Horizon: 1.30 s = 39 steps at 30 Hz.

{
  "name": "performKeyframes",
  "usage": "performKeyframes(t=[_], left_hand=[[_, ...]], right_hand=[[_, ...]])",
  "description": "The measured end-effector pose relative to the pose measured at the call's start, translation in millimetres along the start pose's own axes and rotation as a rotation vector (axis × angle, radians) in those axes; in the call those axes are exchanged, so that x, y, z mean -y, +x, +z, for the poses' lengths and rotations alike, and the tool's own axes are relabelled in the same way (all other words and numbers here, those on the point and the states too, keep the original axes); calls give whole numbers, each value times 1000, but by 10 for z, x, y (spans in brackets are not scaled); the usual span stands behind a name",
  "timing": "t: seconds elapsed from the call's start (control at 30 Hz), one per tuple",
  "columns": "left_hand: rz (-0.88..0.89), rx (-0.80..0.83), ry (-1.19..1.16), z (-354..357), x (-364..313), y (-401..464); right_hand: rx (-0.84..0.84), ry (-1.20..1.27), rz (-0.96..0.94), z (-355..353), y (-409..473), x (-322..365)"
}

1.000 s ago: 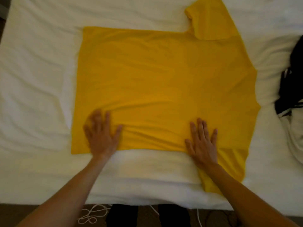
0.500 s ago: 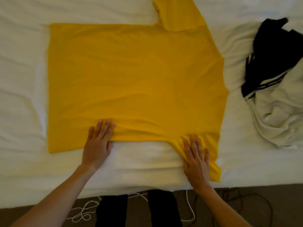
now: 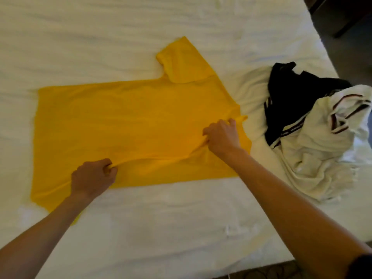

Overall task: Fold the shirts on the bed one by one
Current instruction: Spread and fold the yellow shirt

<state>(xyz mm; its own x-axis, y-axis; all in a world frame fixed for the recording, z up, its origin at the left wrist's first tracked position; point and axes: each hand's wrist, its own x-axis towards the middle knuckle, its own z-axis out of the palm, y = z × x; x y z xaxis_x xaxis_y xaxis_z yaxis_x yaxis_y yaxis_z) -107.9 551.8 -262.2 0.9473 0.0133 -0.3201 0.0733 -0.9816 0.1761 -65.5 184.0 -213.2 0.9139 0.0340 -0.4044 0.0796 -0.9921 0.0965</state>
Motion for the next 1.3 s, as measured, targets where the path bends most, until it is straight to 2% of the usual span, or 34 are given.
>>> performKeyframes(t=[0.07,0.17,0.3,0.4,0.57,0.67,0.7,0.8,0.87,0.97,1.1,1.2,1.3], left_hand=[[-81,108,46,54,-113,204],[-84,190,112,199,-206,351],[-95,176,83,328,-233,396],[-84,160,81,366,-219,396],[-86,148,88,388,-226,407],[-91,144,74,395,-213,418],[-93,144,72,397,-205,426],[-79,147,37,374,-224,411],[-55,151,-6,335,-238,375],[-21,156,12,258,-128,292],[-26,162,132,177,248,136],[-73,162,149,105,544,31],[-190,161,9,-64,844,72]], right_hand=[[-92,4,-14,86,8,154],[-96,154,79,454,-262,232],[-170,415,385,898,-604,-45],[-213,504,564,1035,-624,-324],[-70,632,588,1041,-328,-750],[-236,792,604,973,-245,-843],[-257,774,608,966,-246,-820],[-183,483,646,1024,-345,-578],[-265,414,546,1032,-445,-255],[-364,436,174,1083,-542,409],[-251,484,-210,1136,-448,1231],[-114,395,-282,1184,-340,1616],[-90,237,-244,1272,-308,1741]])
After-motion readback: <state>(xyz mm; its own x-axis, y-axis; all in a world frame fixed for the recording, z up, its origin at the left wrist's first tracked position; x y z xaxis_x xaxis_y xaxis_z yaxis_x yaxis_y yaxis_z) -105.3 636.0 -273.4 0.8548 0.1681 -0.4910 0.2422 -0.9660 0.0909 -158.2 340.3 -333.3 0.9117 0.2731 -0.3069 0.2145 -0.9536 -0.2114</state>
